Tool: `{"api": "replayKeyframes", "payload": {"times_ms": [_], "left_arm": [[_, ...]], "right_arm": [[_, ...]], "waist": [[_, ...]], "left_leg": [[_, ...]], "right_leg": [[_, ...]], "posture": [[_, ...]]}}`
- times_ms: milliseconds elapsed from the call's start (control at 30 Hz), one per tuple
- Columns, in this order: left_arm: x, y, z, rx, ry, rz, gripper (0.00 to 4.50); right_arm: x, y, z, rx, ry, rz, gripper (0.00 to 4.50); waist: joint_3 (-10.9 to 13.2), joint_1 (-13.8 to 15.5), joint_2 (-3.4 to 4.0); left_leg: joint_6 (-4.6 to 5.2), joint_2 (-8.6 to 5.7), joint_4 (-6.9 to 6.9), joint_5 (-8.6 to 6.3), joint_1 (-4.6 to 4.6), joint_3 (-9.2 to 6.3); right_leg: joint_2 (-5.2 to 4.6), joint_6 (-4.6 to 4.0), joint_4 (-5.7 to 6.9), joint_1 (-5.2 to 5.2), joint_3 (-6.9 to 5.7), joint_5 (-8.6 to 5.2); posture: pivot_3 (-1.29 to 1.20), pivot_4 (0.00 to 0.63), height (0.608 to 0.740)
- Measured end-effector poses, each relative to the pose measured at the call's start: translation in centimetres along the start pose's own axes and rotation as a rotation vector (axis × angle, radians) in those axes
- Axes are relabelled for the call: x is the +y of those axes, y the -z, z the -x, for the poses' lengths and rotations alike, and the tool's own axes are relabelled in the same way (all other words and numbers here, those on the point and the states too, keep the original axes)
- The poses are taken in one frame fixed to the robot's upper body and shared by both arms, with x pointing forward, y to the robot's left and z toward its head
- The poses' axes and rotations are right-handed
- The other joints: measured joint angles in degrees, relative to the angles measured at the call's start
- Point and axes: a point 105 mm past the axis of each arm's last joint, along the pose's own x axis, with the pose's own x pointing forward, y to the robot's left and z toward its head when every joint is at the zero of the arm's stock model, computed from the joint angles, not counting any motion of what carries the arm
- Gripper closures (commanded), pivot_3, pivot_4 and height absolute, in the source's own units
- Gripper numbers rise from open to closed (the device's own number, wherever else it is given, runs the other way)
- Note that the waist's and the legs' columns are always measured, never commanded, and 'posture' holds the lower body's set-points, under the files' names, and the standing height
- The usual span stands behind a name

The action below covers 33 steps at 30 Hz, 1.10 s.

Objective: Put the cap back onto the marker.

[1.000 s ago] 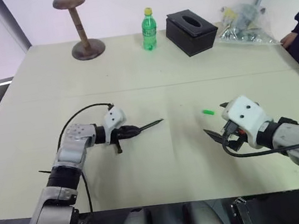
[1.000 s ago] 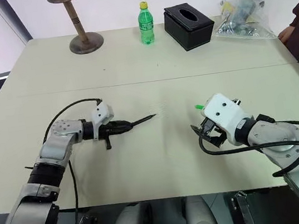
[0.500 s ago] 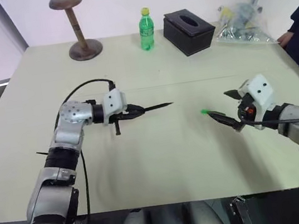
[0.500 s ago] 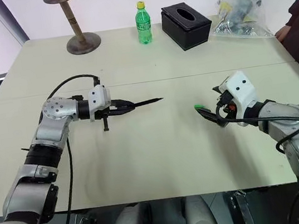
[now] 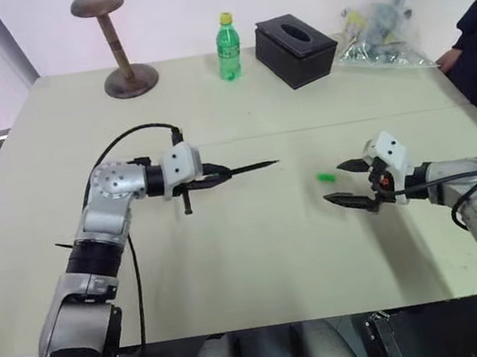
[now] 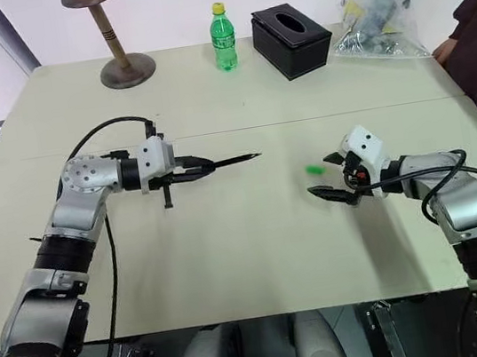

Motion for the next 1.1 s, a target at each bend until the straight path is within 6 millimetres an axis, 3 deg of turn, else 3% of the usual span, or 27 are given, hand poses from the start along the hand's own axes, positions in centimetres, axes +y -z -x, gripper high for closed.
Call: {"api": "replayKeyframes", "payload": {"times_ms": [367, 833, 933, 1100], "left_arm": [[-0.5, -0.2, 0.5, 0.011, -0.023, 0.001, 4.47], [-0.6, -0.1, 1.0, 0.028, -0.036, 0.009, 4.47], [-0.6, -0.2, 1.0, 0.028, -0.037, 0.008, 4.5], [-0.6, -0.2, 1.0, 0.028, -0.039, 0.008, 4.5]], "right_arm": [[-1.9, 1.0, -1.1, 0.011, 0.013, -0.011, 0.0], [-2.3, 1.8, -2.1, 0.019, 0.015, -0.015, 0.0], [-2.4, 1.8, -2.1, 0.022, 0.018, -0.013, 0.82], [-2.4, 1.7, -2.3, 0.017, 0.017, -0.012, 3.38]], "waist": [[0.0, 0.1, 0.02], [0.0, 0.0, 0.03], [0.0, 0.0, 0.03], [0.0, 0.0, 0.03]], "left_leg": [[-0.01, -0.01, 0.0, 0.0, -0.01, 0.01], [-0.02, -0.01, 0.0, 0.01, -0.01, 0.02], [-0.02, -0.01, 0.0, 0.01, -0.01, 0.03], [-0.02, -0.01, 0.0, 0.01, -0.01, 0.03]], "right_leg": [[-0.02, 0.0, 0.01, -0.02, 0.01, 0.0], [-0.01, 0.0, 0.03, -0.04, 0.03, 0.0], [-0.02, 0.0, 0.03, -0.04, 0.03, 0.0], [-0.01, 0.0, 0.03, -0.04, 0.03, 0.0]], "posture": [[0.0, 0.15, 0.74], [0.0, 0.15, 0.74], [0.0, 0.15, 0.74], [0.0, 0.15, 0.74]]}}
